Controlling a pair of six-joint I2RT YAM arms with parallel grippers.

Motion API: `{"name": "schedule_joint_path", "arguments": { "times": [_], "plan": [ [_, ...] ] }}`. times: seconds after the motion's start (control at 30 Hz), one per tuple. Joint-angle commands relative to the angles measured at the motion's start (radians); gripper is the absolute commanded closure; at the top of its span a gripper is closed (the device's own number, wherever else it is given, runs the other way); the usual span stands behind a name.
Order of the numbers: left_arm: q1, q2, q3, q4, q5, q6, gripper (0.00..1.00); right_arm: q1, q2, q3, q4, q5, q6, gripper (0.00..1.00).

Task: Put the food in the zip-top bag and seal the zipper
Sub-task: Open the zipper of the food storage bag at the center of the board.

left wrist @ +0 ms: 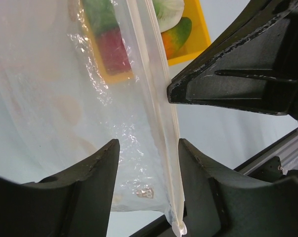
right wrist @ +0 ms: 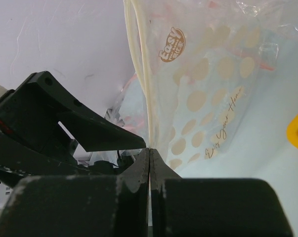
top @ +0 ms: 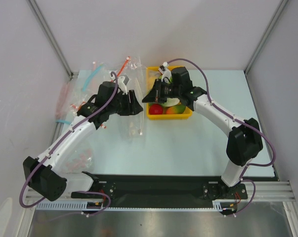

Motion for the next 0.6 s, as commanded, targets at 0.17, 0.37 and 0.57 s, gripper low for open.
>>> {"name": "schedule_joint_path", "arguments": {
  "times": [0.17, 0.37, 0.57],
  "plan": [
    [-0.009, 0.005, -0.013, 0.003, 0.028, -0.005, 0.48, 0.0, -0.052, 0.002, 0.046, -0.035, 0.002, 1.0],
    [-0.03, 0.025, 0.003, -0.014, 0.001, 0.011, 0.51, -0.001, -0.051, 0.004, 0.033, -0.04, -0.001, 1.0],
    [-0.052, 0.059, 0.047, -0.093, -0.081, 0.05, 0.62, -0.006, -0.06, 0.004, 0.009, -0.031, -0.013, 1.0]
  ]
}}
